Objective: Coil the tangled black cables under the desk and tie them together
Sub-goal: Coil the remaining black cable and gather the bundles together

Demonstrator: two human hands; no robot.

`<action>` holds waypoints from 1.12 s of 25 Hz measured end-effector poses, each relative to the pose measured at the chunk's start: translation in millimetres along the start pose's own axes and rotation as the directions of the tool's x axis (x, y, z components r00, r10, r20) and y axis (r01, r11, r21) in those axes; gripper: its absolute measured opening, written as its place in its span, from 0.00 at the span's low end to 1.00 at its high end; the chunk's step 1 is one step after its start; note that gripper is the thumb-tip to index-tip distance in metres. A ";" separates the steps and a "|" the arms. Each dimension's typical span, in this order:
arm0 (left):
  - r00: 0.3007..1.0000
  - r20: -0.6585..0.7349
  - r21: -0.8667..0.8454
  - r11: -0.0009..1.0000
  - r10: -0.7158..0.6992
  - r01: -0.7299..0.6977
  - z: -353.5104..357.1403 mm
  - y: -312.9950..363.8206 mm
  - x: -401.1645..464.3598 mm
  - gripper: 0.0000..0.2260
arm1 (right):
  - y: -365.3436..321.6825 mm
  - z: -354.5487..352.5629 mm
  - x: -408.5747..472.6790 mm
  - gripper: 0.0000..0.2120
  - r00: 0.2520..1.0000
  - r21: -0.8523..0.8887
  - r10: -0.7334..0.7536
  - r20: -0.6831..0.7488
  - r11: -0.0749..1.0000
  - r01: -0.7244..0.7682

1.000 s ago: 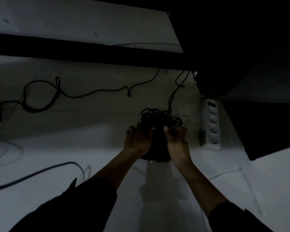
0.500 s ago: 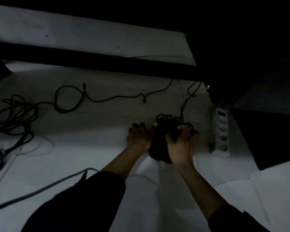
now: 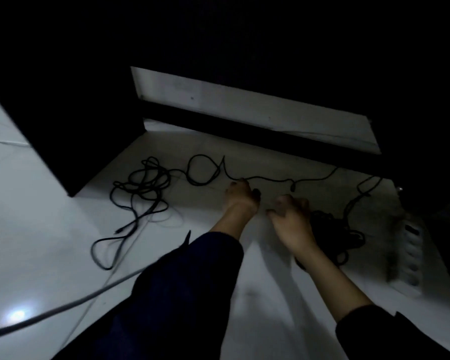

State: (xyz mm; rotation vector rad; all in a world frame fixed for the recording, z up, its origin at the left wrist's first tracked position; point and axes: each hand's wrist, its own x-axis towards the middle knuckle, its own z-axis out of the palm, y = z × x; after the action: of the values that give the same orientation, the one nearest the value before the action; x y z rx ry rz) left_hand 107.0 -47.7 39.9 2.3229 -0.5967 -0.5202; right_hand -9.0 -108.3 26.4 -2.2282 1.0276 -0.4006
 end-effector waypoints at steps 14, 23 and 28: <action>0.871 -0.340 -0.005 0.927 -0.354 0.375 -215.0 -188.0 -96.6 0.11 | -153.6 68.4 -56.0 0.08 0.929 0.132 -0.234 0.286 0.970 0.204; 0.888 -0.306 -0.026 0.936 -0.343 0.352 -178.9 -218.9 -90.3 0.13 | -186.1 133.3 -90.8 0.07 0.840 0.175 -0.304 0.449 0.952 0.252; 0.909 -0.297 0.003 0.951 -0.294 0.309 -162.4 -241.4 -75.6 0.10 | -183.6 158.0 -90.5 0.07 0.827 0.186 -0.281 0.487 0.959 0.216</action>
State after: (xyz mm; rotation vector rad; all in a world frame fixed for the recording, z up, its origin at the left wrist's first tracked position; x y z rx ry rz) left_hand 194.1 237.2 0.6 2.4922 -0.1086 -0.2888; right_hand 117.0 117.5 30.1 -2.1847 0.4178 0.0310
